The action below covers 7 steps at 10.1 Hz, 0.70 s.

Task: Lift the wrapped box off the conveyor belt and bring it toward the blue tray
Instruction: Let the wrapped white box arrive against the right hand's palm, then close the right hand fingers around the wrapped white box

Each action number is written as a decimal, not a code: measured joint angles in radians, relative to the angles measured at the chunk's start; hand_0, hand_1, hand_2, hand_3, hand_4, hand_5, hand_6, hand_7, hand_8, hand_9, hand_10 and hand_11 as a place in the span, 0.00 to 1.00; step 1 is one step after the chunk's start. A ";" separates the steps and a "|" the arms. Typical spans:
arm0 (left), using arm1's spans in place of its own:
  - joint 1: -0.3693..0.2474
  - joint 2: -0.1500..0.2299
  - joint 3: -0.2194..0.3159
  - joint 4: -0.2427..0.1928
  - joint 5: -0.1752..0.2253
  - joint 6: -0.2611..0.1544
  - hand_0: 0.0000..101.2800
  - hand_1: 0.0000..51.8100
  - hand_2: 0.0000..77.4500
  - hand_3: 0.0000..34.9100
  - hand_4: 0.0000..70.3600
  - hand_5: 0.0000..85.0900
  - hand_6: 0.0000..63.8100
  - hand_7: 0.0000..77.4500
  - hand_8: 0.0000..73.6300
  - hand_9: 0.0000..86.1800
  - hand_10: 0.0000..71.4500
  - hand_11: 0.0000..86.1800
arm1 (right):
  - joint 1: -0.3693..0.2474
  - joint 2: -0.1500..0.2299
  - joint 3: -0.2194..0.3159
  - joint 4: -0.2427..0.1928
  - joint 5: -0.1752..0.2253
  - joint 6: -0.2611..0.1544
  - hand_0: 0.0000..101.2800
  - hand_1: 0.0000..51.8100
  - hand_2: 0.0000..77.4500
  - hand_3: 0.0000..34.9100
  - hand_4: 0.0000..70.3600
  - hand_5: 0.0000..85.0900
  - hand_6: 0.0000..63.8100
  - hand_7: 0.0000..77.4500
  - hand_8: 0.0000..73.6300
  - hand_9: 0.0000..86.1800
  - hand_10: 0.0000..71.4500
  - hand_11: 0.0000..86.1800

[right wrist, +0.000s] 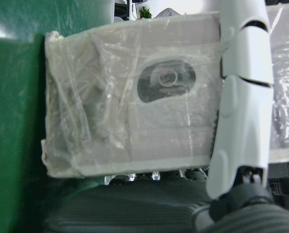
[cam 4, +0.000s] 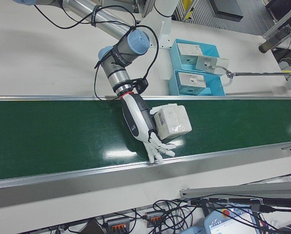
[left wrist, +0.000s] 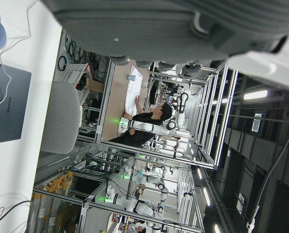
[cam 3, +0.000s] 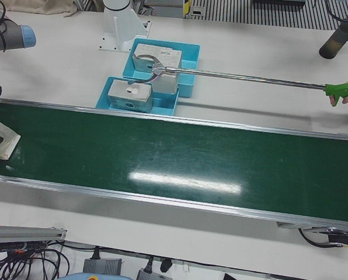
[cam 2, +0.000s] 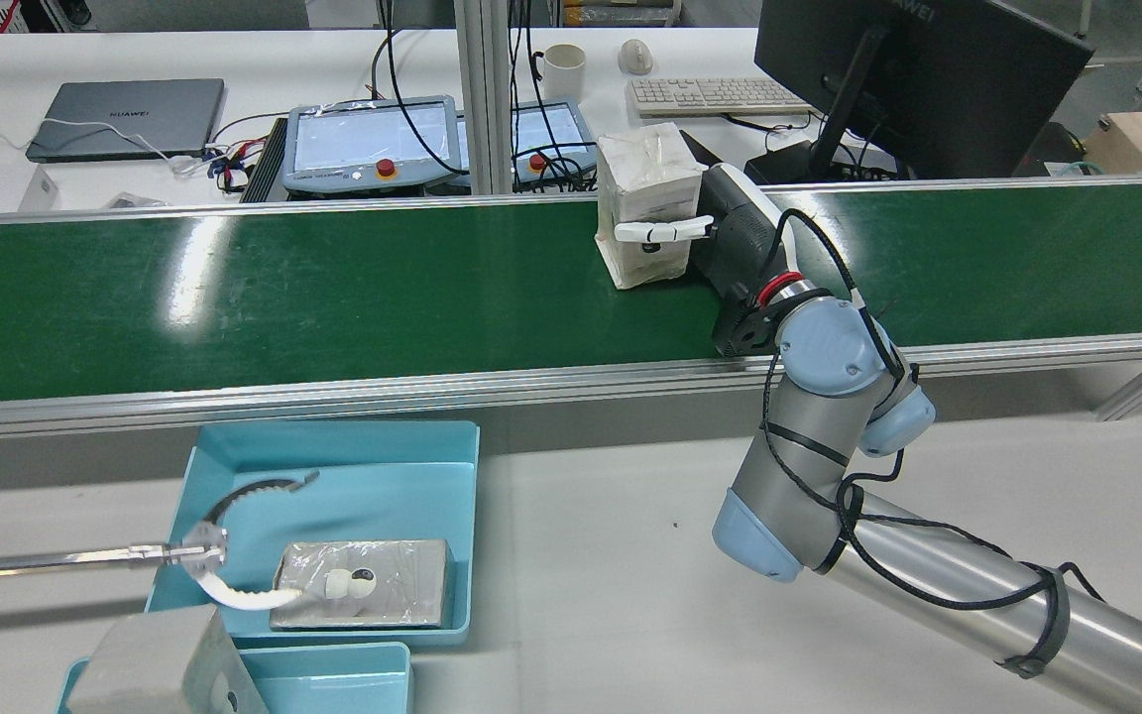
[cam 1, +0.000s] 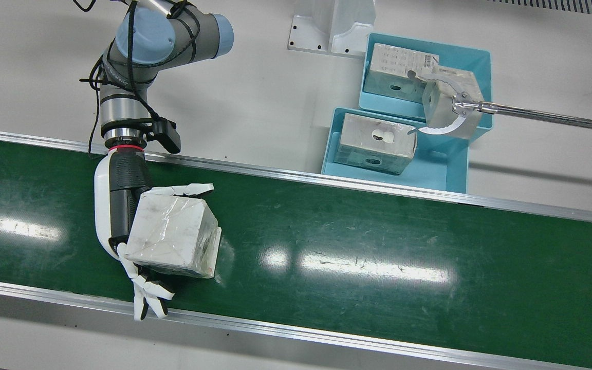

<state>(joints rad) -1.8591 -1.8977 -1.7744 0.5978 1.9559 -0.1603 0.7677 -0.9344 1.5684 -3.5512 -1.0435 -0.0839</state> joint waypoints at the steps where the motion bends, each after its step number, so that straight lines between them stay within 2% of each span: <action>1: 0.000 0.000 0.000 0.000 0.000 0.000 0.00 0.00 0.01 0.00 0.00 0.01 0.01 0.01 0.01 0.00 0.00 0.01 | 0.003 0.003 0.000 -0.003 0.000 0.000 0.48 0.15 0.30 0.00 0.26 0.53 0.38 0.44 0.31 0.28 0.15 0.01; 2: 0.000 0.000 0.000 0.000 0.000 0.000 0.00 0.00 0.01 0.00 0.00 0.01 0.01 0.01 0.01 0.01 0.01 0.01 | 0.007 0.007 0.003 -0.010 -0.001 0.000 0.48 0.09 0.34 0.00 0.27 0.56 0.43 0.46 0.31 0.28 0.15 0.01; 3: 0.000 0.000 0.000 0.000 0.000 0.000 0.00 0.00 0.01 0.00 0.00 0.01 0.01 0.01 0.01 0.01 0.01 0.01 | 0.013 0.018 0.006 -0.030 -0.002 -0.001 0.48 0.09 0.34 0.00 0.27 0.56 0.43 0.46 0.43 0.38 0.30 0.11; 4: 0.000 0.000 0.000 0.000 0.000 0.000 0.00 0.00 0.01 0.00 0.00 0.01 0.01 0.01 0.01 0.01 0.01 0.01 | 0.018 0.037 0.016 -0.061 -0.004 -0.001 0.48 0.09 0.34 0.00 0.27 0.56 0.43 0.46 0.43 0.38 0.30 0.11; 5: 0.000 0.000 0.000 0.000 0.000 0.000 0.00 0.00 0.01 0.00 0.00 0.01 0.01 0.01 0.01 0.01 0.01 0.01 | 0.022 0.061 0.036 -0.090 -0.007 -0.003 0.45 0.08 0.37 0.00 0.27 0.58 0.49 0.49 0.57 0.46 0.53 0.32; 6: 0.000 0.000 0.000 0.000 0.000 0.000 0.00 0.00 0.01 0.00 0.00 0.01 0.01 0.01 0.01 0.01 0.01 0.01 | 0.023 0.085 0.069 -0.119 -0.010 -0.014 0.44 0.06 0.37 0.00 0.27 0.58 0.50 0.49 0.61 0.47 0.62 0.40; 7: 0.000 0.000 0.000 0.000 0.000 0.000 0.00 0.00 0.01 0.00 0.00 0.01 0.01 0.01 0.01 0.01 0.01 0.01 | 0.022 0.114 0.106 -0.147 -0.012 -0.033 0.42 0.05 0.37 0.00 0.27 0.58 0.53 0.50 0.64 0.49 0.68 0.44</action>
<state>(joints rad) -1.8591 -1.8977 -1.7745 0.5978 1.9559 -0.1603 0.7901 -0.8205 1.6747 -3.6983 -1.0555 -0.1169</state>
